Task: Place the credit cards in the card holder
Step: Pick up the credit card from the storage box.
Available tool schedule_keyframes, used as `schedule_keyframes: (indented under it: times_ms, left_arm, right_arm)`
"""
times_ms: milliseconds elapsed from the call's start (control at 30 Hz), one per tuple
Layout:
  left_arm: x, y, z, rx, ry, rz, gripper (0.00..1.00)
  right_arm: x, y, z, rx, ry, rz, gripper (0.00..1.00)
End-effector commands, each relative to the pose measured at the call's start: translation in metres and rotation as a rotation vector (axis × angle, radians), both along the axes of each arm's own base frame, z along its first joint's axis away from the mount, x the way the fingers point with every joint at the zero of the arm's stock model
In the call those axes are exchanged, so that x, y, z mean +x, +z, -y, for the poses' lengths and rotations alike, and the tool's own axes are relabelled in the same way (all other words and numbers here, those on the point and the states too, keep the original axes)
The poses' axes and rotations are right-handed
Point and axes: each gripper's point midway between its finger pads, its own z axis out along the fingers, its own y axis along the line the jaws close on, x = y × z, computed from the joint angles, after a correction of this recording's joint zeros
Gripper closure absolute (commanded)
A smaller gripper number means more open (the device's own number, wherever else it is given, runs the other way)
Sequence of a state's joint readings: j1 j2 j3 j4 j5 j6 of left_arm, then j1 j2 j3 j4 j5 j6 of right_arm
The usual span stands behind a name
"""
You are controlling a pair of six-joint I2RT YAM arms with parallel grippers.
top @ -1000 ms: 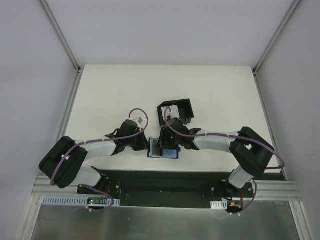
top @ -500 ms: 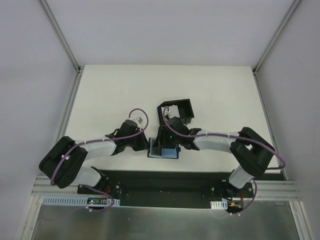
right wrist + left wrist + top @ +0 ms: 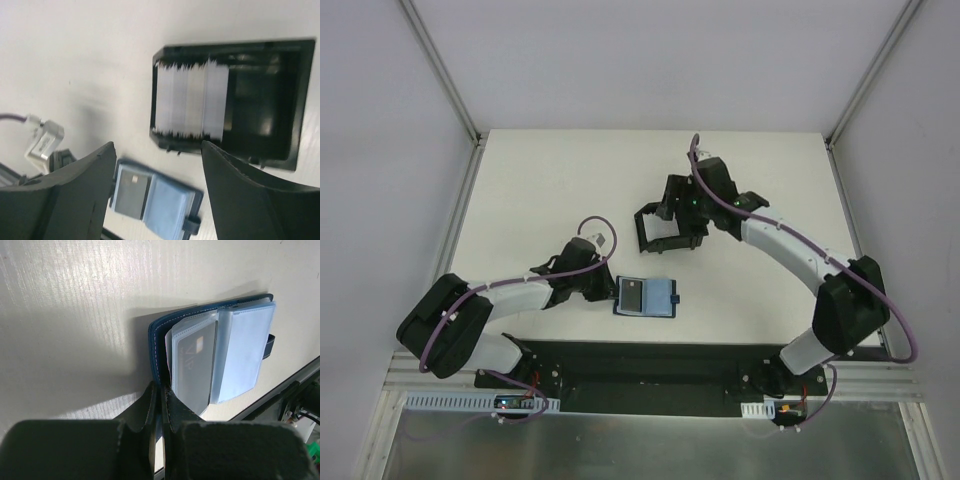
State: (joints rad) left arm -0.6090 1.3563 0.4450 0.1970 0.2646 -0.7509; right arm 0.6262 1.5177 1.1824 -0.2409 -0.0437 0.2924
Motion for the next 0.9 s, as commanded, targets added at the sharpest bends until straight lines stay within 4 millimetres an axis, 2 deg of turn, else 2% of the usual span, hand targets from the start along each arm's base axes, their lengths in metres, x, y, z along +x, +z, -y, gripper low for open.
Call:
schedule_keyframes:
  times_ms: [0,133,400,633,867]
  left_arm:
    - [-0.005,-0.004,-0.007,0.057,-0.015,-0.023,1.00]
    - [-0.005,-0.003,-0.006,0.054,-0.020,-0.022,1.00]
    - [-0.004,-0.001,-0.005,0.053,-0.026,-0.021,1.00]
    - [-0.004,-0.002,-0.003,0.052,-0.032,-0.028,1.00]
    - [-0.004,-0.002,-0.003,0.053,-0.036,-0.030,1.00]
  right_arm:
    - [0.016,-0.021,0.013,-0.134,0.050,-0.086,0.27]
    - [0.037,-0.040,0.010,-0.160,0.060,-0.136,0.22]
    - [0.053,-0.064,0.006,-0.151,0.074,-0.205,0.16]
    - [0.057,-0.088,0.005,-0.120,0.078,-0.267,0.10]
    - [0.054,-0.097,-0.006,-0.074,0.131,-0.309,0.09]
